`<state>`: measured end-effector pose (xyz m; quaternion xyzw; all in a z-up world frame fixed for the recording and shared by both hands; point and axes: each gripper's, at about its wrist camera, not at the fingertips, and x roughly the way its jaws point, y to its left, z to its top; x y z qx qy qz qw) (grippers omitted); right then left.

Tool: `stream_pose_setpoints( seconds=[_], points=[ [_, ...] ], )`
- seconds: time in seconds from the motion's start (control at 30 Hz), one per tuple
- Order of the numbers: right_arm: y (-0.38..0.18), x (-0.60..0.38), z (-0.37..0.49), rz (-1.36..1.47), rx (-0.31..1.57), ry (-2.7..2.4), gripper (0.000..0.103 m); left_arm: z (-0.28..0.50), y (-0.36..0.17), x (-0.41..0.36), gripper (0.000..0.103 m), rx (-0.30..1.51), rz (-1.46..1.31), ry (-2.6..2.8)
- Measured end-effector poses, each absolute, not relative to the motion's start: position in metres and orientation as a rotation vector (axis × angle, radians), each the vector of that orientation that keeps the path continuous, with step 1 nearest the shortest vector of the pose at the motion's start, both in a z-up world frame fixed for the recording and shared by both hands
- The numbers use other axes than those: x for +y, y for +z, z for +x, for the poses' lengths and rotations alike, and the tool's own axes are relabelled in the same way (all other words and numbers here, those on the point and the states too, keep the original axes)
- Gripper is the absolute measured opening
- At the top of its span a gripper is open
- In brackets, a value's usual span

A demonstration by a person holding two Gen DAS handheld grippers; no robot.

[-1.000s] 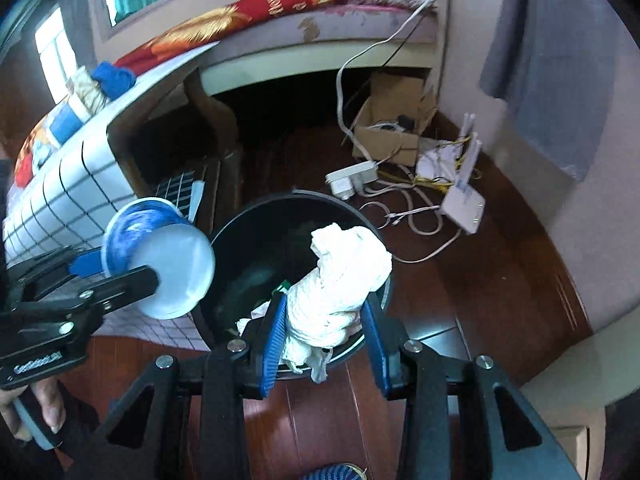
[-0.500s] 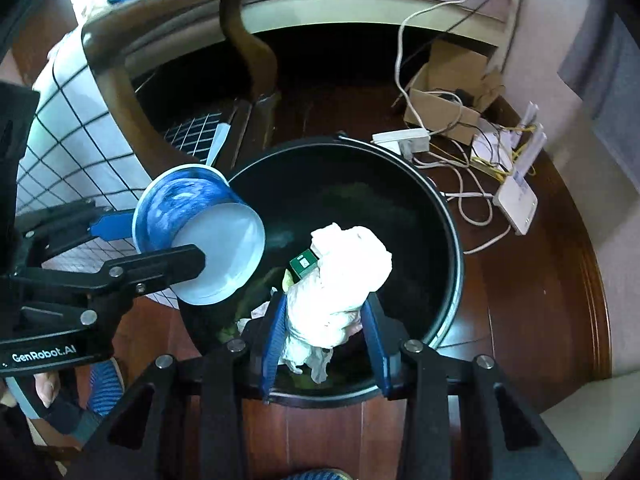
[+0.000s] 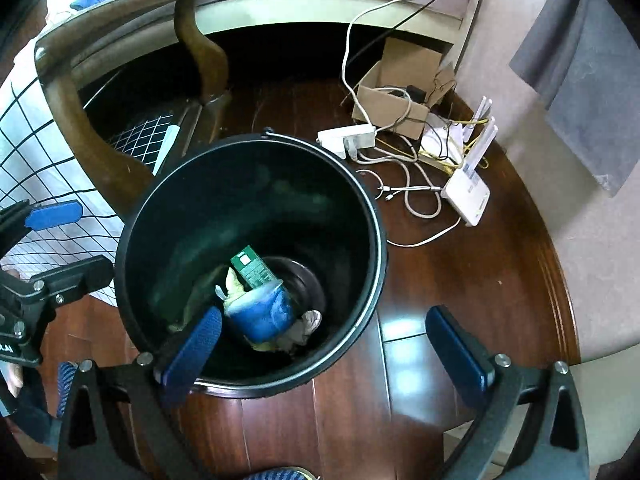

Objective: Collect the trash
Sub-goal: 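Carry tissue and blue cup over the bin and open both tools, then move both tools back to the table toward the white-blue cup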

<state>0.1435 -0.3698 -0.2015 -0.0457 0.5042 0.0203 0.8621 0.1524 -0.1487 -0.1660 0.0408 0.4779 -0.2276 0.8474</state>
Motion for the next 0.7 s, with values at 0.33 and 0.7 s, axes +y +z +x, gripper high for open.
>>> stream_pose_setpoints(
  seconds=[0.33, 0.7],
  points=[
    [-0.176, -0.356, 0.130, -0.117, 1.019, 0.040, 0.103, 0.136, -0.148, -0.129, 0.102, 0.986, 0.083, -0.428],
    [-0.125, -0.321, 0.116, -0.139, 0.930, 0.057, 0.103, 0.115, -0.112, -0.095, 0.102, 0.933, 0.087, -0.383]
  ],
)
